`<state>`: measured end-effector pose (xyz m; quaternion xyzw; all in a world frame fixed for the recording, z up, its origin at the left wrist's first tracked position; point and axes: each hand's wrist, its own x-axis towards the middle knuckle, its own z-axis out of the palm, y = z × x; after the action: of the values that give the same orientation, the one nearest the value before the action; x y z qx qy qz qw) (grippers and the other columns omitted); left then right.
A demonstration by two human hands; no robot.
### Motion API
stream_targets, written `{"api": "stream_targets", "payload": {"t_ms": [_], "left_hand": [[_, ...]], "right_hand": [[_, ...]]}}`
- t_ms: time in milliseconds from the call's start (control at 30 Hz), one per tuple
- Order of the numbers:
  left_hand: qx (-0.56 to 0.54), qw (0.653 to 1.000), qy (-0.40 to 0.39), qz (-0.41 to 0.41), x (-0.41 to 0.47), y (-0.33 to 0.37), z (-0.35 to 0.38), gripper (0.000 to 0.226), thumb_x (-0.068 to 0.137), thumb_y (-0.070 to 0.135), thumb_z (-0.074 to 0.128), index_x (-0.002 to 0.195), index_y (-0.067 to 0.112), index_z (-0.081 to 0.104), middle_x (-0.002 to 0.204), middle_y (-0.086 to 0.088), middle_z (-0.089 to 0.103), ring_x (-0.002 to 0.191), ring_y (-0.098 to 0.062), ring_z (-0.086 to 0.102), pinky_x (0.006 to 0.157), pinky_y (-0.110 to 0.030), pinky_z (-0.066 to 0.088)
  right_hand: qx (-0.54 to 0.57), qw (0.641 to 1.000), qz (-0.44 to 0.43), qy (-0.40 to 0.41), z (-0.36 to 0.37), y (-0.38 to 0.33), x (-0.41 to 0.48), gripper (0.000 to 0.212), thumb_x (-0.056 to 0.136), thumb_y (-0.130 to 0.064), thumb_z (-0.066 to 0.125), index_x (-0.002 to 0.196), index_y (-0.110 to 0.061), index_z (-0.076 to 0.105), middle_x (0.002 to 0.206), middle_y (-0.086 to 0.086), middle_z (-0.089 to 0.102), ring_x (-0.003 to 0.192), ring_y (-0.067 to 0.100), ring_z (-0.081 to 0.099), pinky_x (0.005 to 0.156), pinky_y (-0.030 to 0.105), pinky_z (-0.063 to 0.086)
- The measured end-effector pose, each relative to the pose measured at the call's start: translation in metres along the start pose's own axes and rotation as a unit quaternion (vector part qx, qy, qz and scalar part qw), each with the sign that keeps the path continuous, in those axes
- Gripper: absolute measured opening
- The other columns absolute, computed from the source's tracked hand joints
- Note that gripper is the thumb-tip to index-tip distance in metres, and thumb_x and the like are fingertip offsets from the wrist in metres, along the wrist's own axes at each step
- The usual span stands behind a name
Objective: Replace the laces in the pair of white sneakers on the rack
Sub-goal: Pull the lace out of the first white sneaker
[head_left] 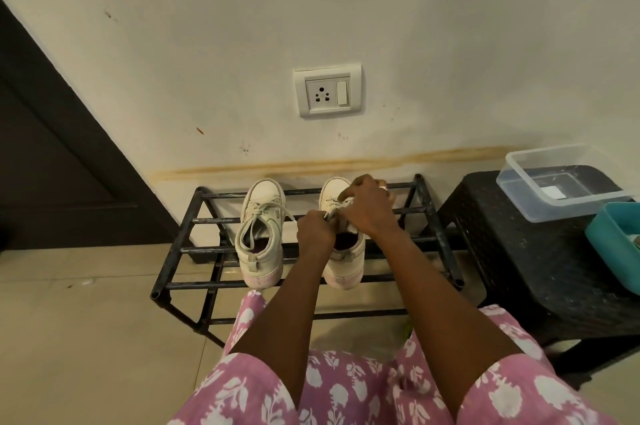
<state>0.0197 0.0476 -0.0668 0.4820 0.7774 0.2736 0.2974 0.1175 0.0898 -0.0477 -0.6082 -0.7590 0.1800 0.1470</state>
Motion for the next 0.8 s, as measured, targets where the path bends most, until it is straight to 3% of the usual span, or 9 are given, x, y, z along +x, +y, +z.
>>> {"api": "stream_targets", "payload": {"t_ms": [100, 200, 467, 600, 800], "left_hand": [[-0.003, 1.000, 0.002, -0.010, 0.001, 0.000, 0.001, 0.030, 0.096, 0.021, 0.050, 0.102, -0.004, 0.067, 0.100, -0.023, 0.067, 0.094, -0.033, 0.062, 0.066, -0.030, 0.039], [-0.003, 1.000, 0.007, -0.007, 0.001, 0.000, 0.001, 0.030, 0.096, 0.021, 0.050, 0.103, -0.002, 0.068, 0.100, -0.022, 0.067, 0.094, -0.032, 0.062, 0.067, -0.029, 0.038], [-0.001, 1.000, 0.001, 0.002, 0.000, 0.001, 0.000, 0.030, 0.093, 0.018, 0.052, 0.096, -0.009, 0.066, 0.096, -0.027, 0.066, 0.094, -0.037, 0.060, 0.066, -0.029, 0.033], [-0.008, 1.000, 0.000, 0.002, -0.001, 0.002, 0.000, 0.028, 0.090, 0.017, 0.054, 0.095, -0.007, 0.067, 0.094, -0.027, 0.065, 0.093, -0.037, 0.060, 0.069, -0.032, 0.038], [-0.013, 1.000, 0.011, 0.000, -0.003, 0.004, 0.000, 0.026, 0.087, 0.016, 0.057, 0.095, -0.007, 0.066, 0.095, -0.026, 0.065, 0.094, -0.038, 0.060, 0.073, -0.038, 0.045]], "right_hand": [[-0.091, 0.996, -0.016, 0.007, 0.009, -0.006, -0.002, 0.026, 0.087, -0.026, 0.057, 0.110, -0.022, 0.070, 0.127, 0.003, 0.049, 0.125, 0.027, 0.035, 0.101, 0.043, 0.027], [-0.107, 0.993, -0.007, 0.044, 0.009, -0.007, -0.002, 0.023, 0.088, -0.028, 0.057, 0.106, -0.024, 0.071, 0.122, -0.001, 0.054, 0.121, 0.026, 0.040, 0.096, 0.041, 0.030], [0.095, 0.986, 0.124, 0.058, -0.004, -0.002, -0.003, 0.018, 0.081, -0.019, 0.061, 0.088, -0.022, 0.077, 0.096, 0.000, 0.070, 0.102, 0.024, 0.058, 0.094, 0.040, 0.041], [0.189, 0.963, 0.181, 0.062, -0.010, 0.004, 0.000, 0.015, 0.081, -0.016, 0.064, 0.090, -0.019, 0.076, 0.096, 0.004, 0.072, 0.098, 0.025, 0.062, 0.092, 0.045, 0.047], [0.225, 0.946, 0.211, 0.098, -0.011, 0.011, 0.000, 0.012, 0.082, -0.014, 0.066, 0.088, -0.015, 0.076, 0.092, 0.009, 0.072, 0.088, 0.027, 0.066, 0.083, 0.044, 0.054]]}}
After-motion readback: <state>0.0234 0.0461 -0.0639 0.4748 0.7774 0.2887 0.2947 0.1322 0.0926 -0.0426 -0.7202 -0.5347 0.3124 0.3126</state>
